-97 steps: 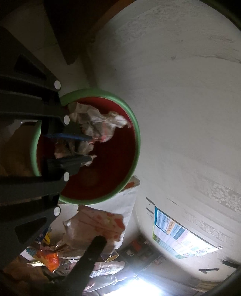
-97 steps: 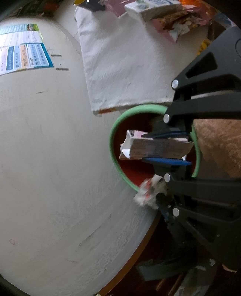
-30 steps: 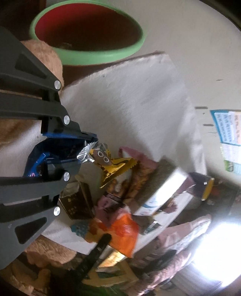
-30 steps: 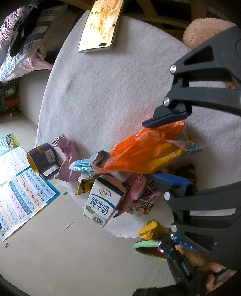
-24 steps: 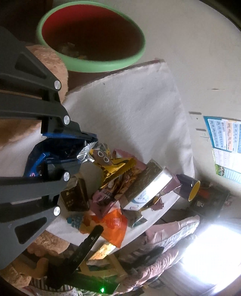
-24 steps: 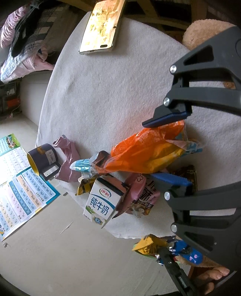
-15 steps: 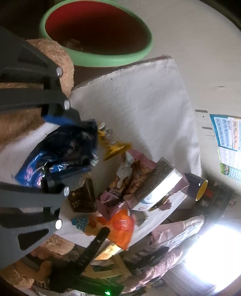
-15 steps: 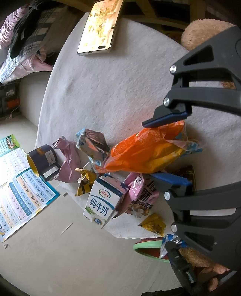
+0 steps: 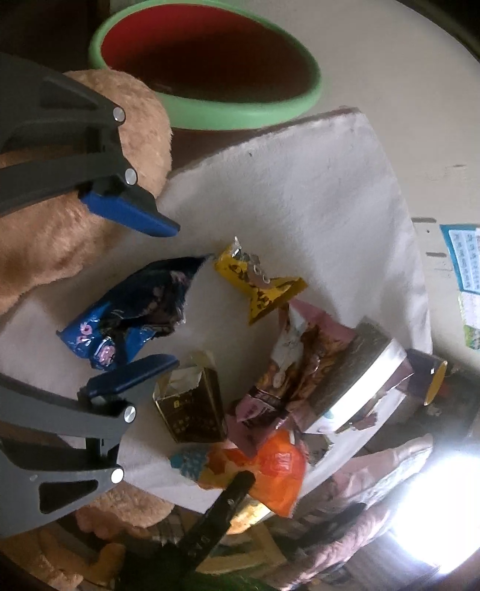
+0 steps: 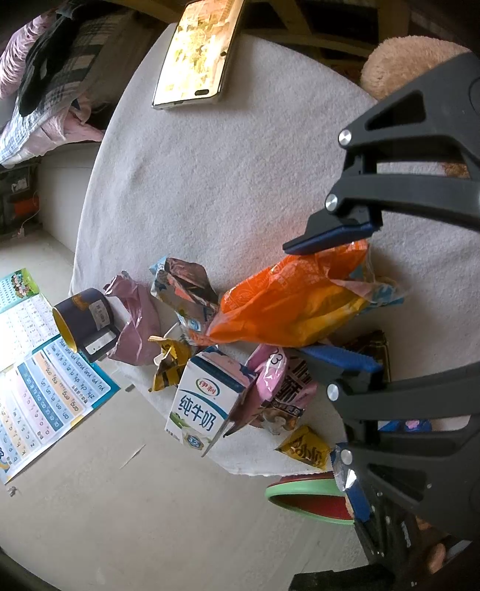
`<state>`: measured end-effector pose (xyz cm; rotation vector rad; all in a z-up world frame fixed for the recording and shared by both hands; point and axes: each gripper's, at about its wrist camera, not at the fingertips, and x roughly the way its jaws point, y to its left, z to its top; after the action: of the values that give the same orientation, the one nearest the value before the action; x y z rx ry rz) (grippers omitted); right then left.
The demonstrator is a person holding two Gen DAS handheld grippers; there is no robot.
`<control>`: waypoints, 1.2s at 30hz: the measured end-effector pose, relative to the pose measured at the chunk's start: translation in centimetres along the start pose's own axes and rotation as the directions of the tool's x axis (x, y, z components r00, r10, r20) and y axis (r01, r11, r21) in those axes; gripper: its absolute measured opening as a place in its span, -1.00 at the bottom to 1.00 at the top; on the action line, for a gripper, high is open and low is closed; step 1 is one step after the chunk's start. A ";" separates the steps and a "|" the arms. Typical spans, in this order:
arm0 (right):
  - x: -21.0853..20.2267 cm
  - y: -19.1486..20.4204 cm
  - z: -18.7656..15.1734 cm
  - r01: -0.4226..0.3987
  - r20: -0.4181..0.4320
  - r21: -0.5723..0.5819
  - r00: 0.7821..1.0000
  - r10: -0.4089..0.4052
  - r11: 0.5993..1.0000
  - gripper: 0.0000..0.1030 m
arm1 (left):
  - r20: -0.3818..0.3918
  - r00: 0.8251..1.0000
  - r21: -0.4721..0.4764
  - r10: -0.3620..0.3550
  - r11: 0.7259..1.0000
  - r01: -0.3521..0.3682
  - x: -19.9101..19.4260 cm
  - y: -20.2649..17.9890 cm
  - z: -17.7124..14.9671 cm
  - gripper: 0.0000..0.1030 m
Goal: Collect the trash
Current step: 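Lift the blue snack wrapper with the left gripper toward the bin, then release the blue wrapper into the bin with the left gripper while the right carries the orange bag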
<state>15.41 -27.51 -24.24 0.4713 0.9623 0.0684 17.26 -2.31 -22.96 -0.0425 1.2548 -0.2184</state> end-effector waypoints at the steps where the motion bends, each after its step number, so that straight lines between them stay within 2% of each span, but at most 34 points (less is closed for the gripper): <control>1: 0.0 0.0 0.0 0.001 0.000 -0.002 1.000 -0.001 1.000 -0.10 | -0.006 1.000 0.005 0.004 1.000 -0.004 0.4 -0.3 0.1 0.21; 2: 0.0 0.1 0.0 0.002 0.001 -0.003 1.000 -0.002 1.000 -0.10 | -0.009 1.000 0.012 0.006 1.000 -0.006 0.6 -0.5 0.2 0.16; 3: -0.1 0.1 0.0 0.005 0.003 -0.004 1.000 -0.005 1.000 -0.10 | -0.012 1.000 0.021 0.002 1.000 -0.001 0.9 -0.8 0.2 -0.17; 4: -0.1 0.1 0.0 0.008 0.005 -0.005 1.000 -0.008 1.000 -0.11 | -0.021 1.000 0.024 -0.005 1.000 0.005 1.0 -1.0 0.1 -0.37; 7: -0.3 0.1 0.0 0.015 0.008 -0.004 1.000 -0.015 1.000 -0.16 | -0.020 1.000 0.031 -0.014 0.999 0.014 1.1 -1.3 -0.3 -0.67; 12: -1.7 0.4 0.2 0.011 0.031 0.003 0.999 -0.011 1.000 -0.24 | 0.071 0.997 0.003 -0.037 0.999 0.037 -1.5 -0.6 -0.6 -0.67; 15: -3.0 1.1 0.4 0.006 0.062 -0.010 0.998 -0.005 1.000 -0.27 | 0.146 0.989 -0.021 -0.032 0.999 0.036 -3.7 0.2 -0.4 -0.67; 18: -4.5 2.3 0.7 0.001 0.106 -0.029 0.994 0.002 1.000 -0.27 | 0.220 0.975 -0.059 -0.022 0.998 0.036 -6.0 1.2 0.0 -0.67; 22: -6.2 4.4 1.1 -0.015 0.146 -0.079 0.989 0.026 0.997 -0.27 | 0.317 0.948 -0.097 -0.004 0.995 0.036 -8.9 2.6 0.2 -0.67; 25: -6.8 6.4 1.3 -0.034 0.152 -0.121 0.987 0.053 0.992 -0.28 | 0.355 0.935 -0.115 0.015 0.993 0.028 -9.9 3.5 0.3 -0.67; 28: -6.9 8.1 1.0 -0.049 0.147 -0.165 0.986 0.073 0.985 -0.28 | 0.371 0.929 -0.136 0.021 0.990 0.031 -10.5 4.5 0.1 -0.67; 36: -6.2 12.1 -0.2 -0.078 0.098 -0.256 0.990 0.106 0.964 -0.28 | 0.392 0.919 -0.209 0.032 0.976 0.055 -10.9 7.6 -0.7 -0.67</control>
<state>13.49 -18.18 -14.45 0.2818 0.8089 0.2433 14.48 7.17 -14.14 -0.2705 0.8702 -0.0757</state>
